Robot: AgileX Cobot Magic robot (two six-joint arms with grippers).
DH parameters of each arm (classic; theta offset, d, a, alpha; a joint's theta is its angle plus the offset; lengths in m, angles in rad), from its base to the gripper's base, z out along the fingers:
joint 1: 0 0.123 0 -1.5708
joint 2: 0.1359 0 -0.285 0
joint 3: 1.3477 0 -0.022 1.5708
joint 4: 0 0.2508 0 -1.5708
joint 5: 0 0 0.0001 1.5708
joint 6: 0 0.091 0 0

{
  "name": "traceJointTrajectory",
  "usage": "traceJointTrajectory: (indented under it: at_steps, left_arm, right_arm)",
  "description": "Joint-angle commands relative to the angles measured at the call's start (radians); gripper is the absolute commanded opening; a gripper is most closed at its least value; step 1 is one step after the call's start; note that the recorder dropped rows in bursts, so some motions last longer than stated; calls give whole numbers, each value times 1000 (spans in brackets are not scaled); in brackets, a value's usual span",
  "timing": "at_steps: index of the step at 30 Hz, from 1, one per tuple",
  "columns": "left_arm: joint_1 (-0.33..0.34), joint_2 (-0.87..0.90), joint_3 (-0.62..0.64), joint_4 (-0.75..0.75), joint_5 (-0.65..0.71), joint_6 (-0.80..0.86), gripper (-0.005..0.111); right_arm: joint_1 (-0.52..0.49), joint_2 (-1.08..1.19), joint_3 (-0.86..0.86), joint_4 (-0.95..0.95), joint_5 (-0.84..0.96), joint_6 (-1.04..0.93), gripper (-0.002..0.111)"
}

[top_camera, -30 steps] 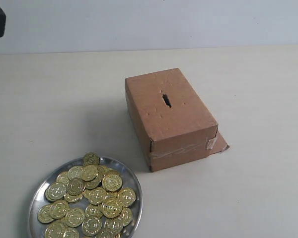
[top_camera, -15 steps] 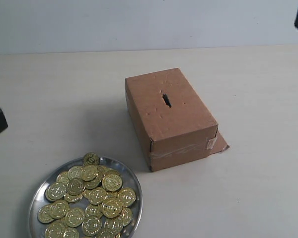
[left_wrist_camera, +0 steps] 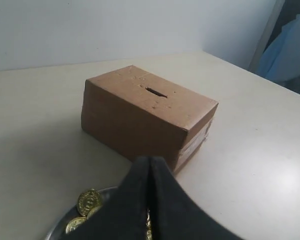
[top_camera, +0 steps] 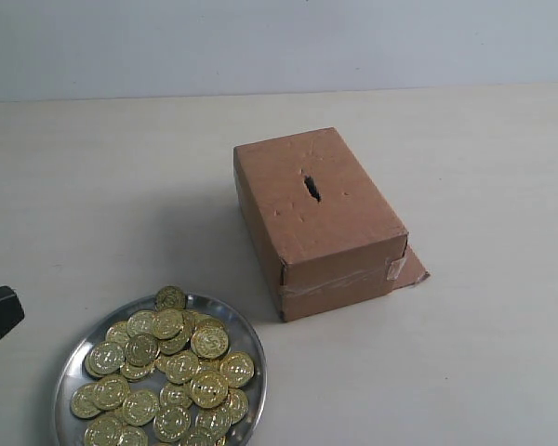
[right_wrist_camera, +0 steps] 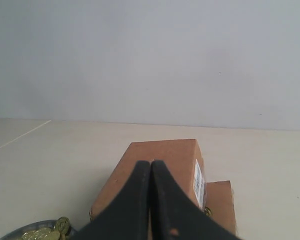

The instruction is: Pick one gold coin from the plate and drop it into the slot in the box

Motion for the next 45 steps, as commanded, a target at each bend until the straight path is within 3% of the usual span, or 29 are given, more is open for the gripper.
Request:
traceJointTrajectory:
  at_steps: [1,38,40,45]
  left_arm:
    - [-3,-10,8,-3,-34,2,0]
    - [-3,-10,8,7,14,3,0]
    - [-3,-10,8,7,14,3,0]
    - [-3,-10,8,7,14,3,0]
  right_arm:
    - [-2,-45,63,0,-45,8,0]
    - [-5,-47,66,12,-11,24,0]
    - [-66,-78,66,-38,39,-69,0]
    - [-306,-209,66,-38,221,-80,0]
